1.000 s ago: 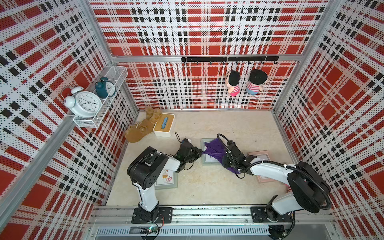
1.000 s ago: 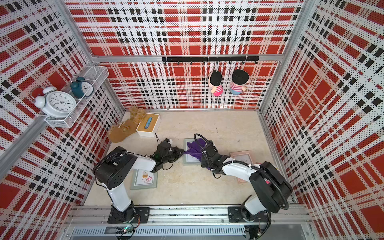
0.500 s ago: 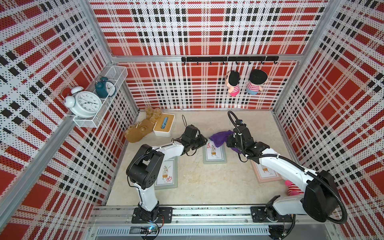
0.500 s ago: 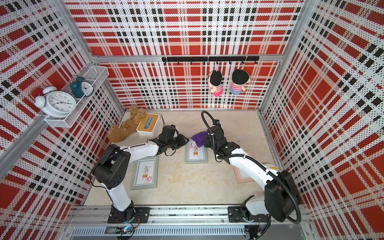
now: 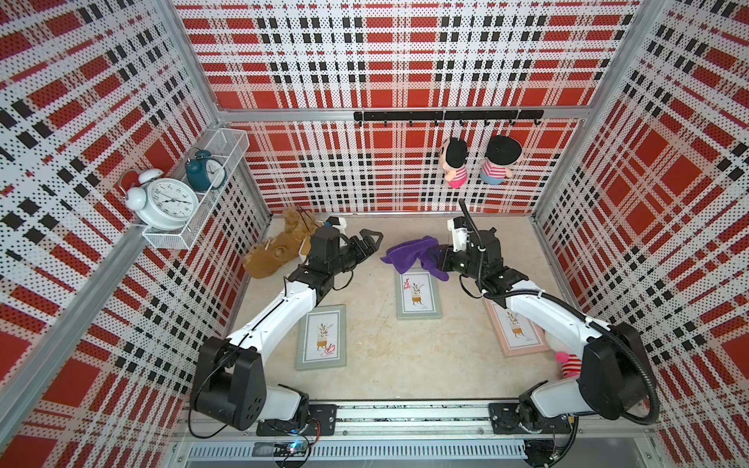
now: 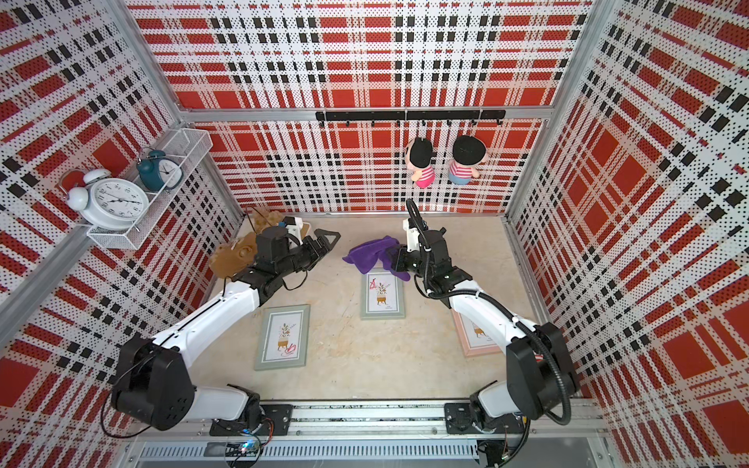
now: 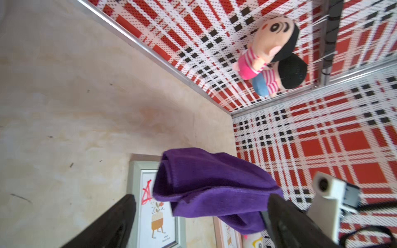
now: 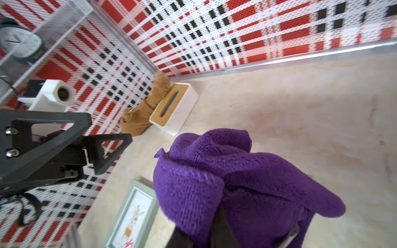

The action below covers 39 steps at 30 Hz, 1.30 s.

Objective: Wipe the picture frame with a cloth
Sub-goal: Adjust the cleaning item.

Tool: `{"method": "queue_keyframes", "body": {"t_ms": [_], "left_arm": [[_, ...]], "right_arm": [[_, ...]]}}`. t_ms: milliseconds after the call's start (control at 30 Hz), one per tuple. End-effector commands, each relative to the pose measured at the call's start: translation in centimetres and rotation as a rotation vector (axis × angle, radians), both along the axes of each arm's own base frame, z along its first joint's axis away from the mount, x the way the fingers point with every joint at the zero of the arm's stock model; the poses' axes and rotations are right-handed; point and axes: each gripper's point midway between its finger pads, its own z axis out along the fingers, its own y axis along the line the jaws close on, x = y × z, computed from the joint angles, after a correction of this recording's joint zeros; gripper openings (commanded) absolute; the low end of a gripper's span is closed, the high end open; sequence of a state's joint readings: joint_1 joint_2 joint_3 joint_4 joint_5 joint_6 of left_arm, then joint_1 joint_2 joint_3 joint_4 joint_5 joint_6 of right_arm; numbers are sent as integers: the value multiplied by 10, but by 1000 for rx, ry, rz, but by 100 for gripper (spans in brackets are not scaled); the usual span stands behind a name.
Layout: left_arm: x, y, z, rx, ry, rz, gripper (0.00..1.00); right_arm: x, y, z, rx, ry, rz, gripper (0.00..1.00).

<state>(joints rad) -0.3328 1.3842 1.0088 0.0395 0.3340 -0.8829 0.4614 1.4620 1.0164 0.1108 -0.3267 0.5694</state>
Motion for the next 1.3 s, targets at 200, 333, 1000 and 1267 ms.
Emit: {"method": "queue_keyframes", "body": {"t_ms": [200,333,1000,1267], "left_arm": [[-9,-66,12,-160,-1,-173,98],[-3,-89,1,-166,30,-218,98],[-5,-113,-17,-214,108,-279,79],[-7,-108,-19,-210,105,-269,31]], "right_arm": [[1,44,34,328,7,207,0],[2,52,30,421,55,239,0],[-28,84,-44,-47,6,414,0],[-41,84,-53,-171,-39,492,0]]}}
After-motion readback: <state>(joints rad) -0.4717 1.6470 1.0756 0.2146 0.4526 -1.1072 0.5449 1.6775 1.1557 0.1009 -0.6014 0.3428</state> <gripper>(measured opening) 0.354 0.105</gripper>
